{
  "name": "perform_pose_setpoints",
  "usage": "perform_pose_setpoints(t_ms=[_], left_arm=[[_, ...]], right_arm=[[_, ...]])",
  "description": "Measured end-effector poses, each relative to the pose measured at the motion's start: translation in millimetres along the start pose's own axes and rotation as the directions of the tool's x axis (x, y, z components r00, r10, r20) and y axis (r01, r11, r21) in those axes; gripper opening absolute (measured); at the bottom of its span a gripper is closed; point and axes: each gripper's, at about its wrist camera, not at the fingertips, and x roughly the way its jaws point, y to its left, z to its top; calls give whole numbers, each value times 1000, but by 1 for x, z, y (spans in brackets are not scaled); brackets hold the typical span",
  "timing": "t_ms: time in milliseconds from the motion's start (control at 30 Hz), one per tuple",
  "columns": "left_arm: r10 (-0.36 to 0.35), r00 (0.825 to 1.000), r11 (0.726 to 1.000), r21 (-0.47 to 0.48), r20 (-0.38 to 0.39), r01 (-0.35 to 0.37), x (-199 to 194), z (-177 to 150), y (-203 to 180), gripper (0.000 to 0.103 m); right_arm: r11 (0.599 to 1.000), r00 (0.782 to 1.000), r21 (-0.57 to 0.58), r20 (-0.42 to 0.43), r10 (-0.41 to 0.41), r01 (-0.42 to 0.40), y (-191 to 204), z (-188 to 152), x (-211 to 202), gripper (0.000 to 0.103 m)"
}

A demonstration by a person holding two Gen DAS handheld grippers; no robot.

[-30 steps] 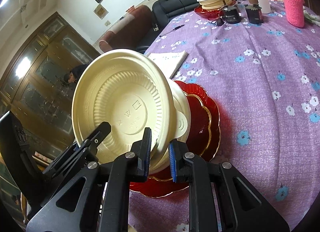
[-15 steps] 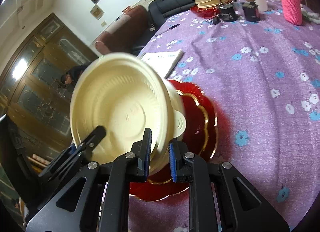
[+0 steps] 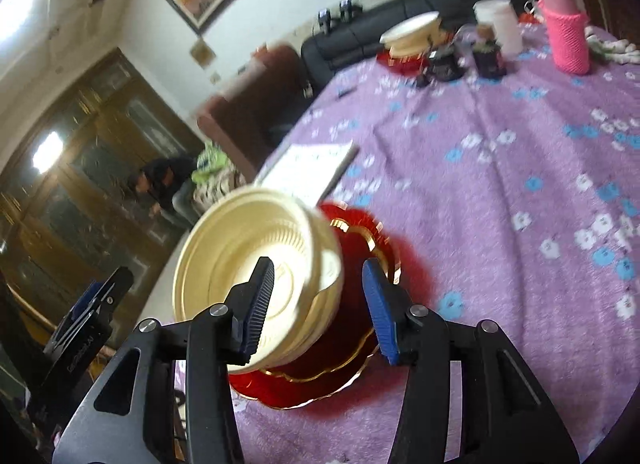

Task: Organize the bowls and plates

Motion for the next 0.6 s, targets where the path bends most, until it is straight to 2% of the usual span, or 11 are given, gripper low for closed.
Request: perform_pose_setpoints(t_ms=[67,200,400,600], left_arm=[[-65,998,998,-7,-14,65,-1,1,-8,85],[-110,994,994,17,-21,110,-5,0,-25,87],[-80,997,996,40,-11,80,-13,-3,-41,88],[-50,999,999,13,-18,50,-14,-3,-38,88]], right_arm=[[1000,999,-17,41,14,-13,-2,0,-12,47],[995,994,-95,105,34,-24,5,-3,-33,47],[979,988,-196,131,84,-58,21,-13,-47,47],[972,991,-226,95,94,-71,28,-22,-40,47]])
